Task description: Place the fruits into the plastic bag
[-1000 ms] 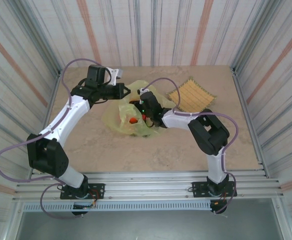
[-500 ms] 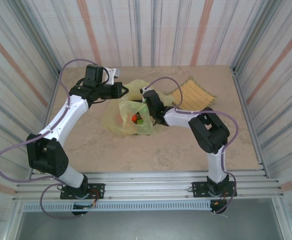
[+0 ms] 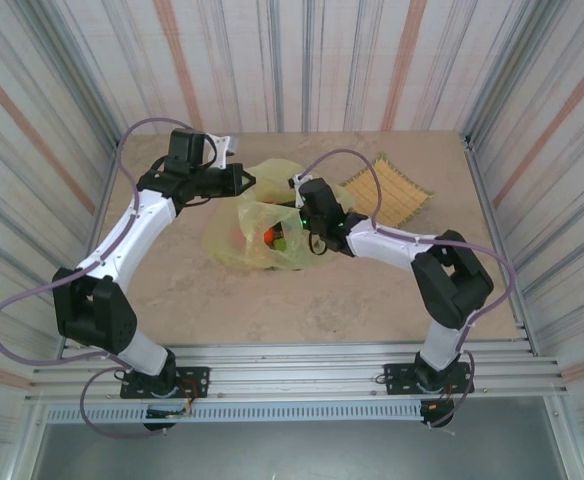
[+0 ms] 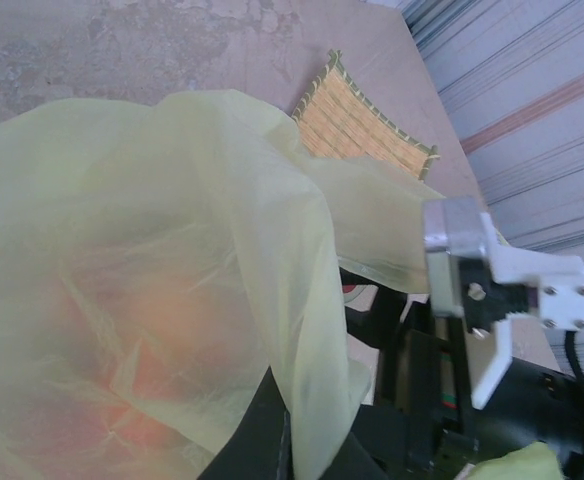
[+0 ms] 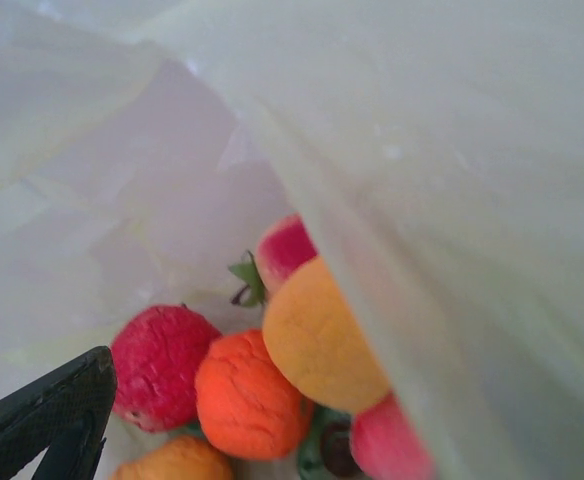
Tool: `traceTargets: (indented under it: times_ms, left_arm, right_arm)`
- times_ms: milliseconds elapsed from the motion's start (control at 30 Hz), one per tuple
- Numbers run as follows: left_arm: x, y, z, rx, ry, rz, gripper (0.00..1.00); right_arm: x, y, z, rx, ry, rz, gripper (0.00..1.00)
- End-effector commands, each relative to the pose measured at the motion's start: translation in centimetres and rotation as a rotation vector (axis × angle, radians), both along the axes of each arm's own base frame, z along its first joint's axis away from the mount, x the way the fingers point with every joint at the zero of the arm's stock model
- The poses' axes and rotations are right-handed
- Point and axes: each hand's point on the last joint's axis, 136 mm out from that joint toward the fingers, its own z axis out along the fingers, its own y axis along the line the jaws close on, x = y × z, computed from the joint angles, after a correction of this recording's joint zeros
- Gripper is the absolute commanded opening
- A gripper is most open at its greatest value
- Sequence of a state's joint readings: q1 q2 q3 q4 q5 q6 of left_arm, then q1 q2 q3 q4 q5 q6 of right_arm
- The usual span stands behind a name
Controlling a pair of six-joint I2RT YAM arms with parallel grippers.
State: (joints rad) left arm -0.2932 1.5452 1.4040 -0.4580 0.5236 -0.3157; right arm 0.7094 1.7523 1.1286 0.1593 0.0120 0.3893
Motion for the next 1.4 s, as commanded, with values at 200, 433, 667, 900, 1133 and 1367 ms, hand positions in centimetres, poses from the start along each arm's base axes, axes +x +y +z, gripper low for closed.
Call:
traceTargets:
  times_ms: [200,433,667,900,1133,1367]
  left_arm:
    - [0.0,0.6,0.7,-0.008,-0.022,0.015,0.0]
    - [0.1,0.8,0.7,-0.007,-0.021,0.02,0.0]
    - [0.1,0.8,0.6,-0.006,-0.019,0.02,0.0]
    - [0.1,0.7,0.5,-0.008,-0.015,0.018,0.0]
    - [0.1,0.7,0.6,-0.011,-0.015,0.017,0.0]
    - [0.0,0.6,0.6,-0.013,-0.012,0.014,0.0]
  right_arm:
    - [-4.7,-6.2,-0.4,-0.297,0.02,0.019,0.87]
    - [-8.5,-10.1,0.1,-0.356,0.097,0.074,0.81]
    - [-11.0,-12.4,1.6,-0.287,0.115,0.127,0.71]
    - [-11.2,-14.1,7.1,-0.215,-0.006,0.115,0.69]
    - [-7.1,-16.7,8.3,-0.256,-0.043,-0.021,0.87]
    - [-4.2,-16.5,4.4,-0.184,0.116,-0.08,0.91]
